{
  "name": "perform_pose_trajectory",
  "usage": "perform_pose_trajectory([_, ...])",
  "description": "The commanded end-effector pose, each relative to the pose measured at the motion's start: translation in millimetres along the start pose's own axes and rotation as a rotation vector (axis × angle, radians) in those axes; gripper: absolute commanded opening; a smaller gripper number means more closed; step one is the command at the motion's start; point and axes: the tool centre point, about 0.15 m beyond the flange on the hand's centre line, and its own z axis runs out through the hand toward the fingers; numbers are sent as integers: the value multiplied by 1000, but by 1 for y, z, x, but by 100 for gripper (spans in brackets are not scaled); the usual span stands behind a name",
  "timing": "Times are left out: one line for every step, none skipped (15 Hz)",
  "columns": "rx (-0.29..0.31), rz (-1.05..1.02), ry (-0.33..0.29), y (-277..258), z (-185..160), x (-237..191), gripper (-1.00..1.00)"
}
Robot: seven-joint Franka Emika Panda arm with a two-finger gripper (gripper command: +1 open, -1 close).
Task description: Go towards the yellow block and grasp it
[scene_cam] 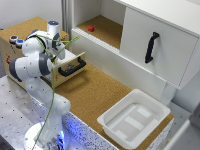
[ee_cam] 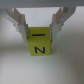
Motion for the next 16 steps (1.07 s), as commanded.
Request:
perform_pose_trajectory([31,9,37,12,9,9,-100])
perform_pose_trajectory([32,10,44,15,7,11,-100])
perform_pose_trajectory([36,10,52,18,4,14,-100])
perform_pose_trajectory([45,11,59,20,1,17,-100])
perform_pose_trajectory([39,5,68,23,-3,21,-100])
perform_pose_trajectory([38,0,77,27,-7,25,-100])
perform_pose_trajectory([34,-5,81,30,-9,29,-100])
perform_pose_trajectory([29,-19,80,35,-10,34,-100])
perform_pose_trajectory([20,-42,80,37,-10,39,-100])
perform_pose_trajectory([4,-77,79,39,-11,44,-100])
perform_pose_trajectory([-6,-100,80,41,-13,49,-100])
perform_pose_trajectory([-13,-121,79,44,-16,53,-100])
perform_pose_trajectory([-15,-140,75,47,-19,57,-100])
perform_pose_trajectory([-17,-157,71,49,-20,59,-100])
perform_pose_trajectory([-19,-176,65,51,-21,62,-100])
perform_pose_trajectory([-21,-185,65,52,-23,64,-100])
